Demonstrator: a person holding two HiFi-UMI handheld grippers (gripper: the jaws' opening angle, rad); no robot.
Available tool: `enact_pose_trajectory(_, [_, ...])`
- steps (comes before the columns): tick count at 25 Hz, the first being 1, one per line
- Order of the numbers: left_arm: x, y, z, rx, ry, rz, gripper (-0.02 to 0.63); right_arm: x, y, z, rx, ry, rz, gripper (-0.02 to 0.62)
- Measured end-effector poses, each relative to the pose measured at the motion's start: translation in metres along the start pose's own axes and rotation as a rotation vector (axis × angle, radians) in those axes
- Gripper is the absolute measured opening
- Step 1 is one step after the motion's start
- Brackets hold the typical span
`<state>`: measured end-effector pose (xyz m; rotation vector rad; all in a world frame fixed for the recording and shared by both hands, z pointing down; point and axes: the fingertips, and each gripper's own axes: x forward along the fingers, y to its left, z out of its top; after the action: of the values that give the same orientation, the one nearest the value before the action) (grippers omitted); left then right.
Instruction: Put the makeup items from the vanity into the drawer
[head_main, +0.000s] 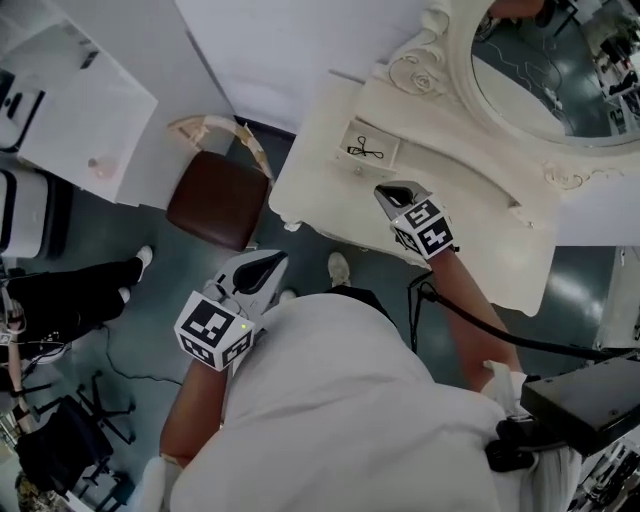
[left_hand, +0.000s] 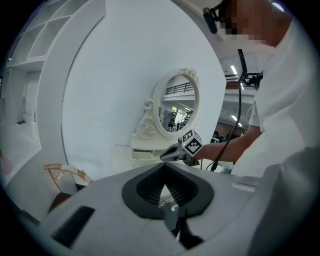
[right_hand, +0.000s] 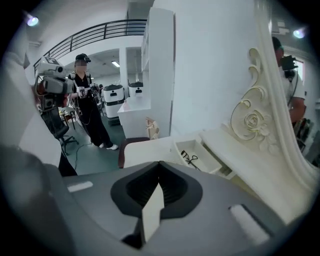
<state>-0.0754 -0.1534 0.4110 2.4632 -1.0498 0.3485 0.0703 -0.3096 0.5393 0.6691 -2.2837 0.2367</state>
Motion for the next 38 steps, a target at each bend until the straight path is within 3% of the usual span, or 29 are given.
enact_pose_trajectory(8, [-0.017, -0.03, -0.012, 0.052, 0.025, -0.152, -0.002, -0.064, 0.097, -0.024, 0.14, -0.085, -0.053, 0.002])
enact_pose_trajectory(17, [-0.041, -0.055, -0.035, 0.118, 0.059, -0.281, -0.002, -0.098, 0.176, -0.038, 0.216, -0.119, -0.114, 0.002])
enact_pose_trajectory(28, [-0.08, -0.06, -0.068, 0.113, 0.066, -0.312, -0.002, -0.103, 0.245, -0.038, 0.217, -0.129, -0.121, 0.002])
enact_pose_trajectory(38, [-0.105, -0.07, -0.086, 0.126, 0.056, -0.309, -0.002, -0.106, 0.276, -0.032, 0.182, -0.149, -0.117, 0.0])
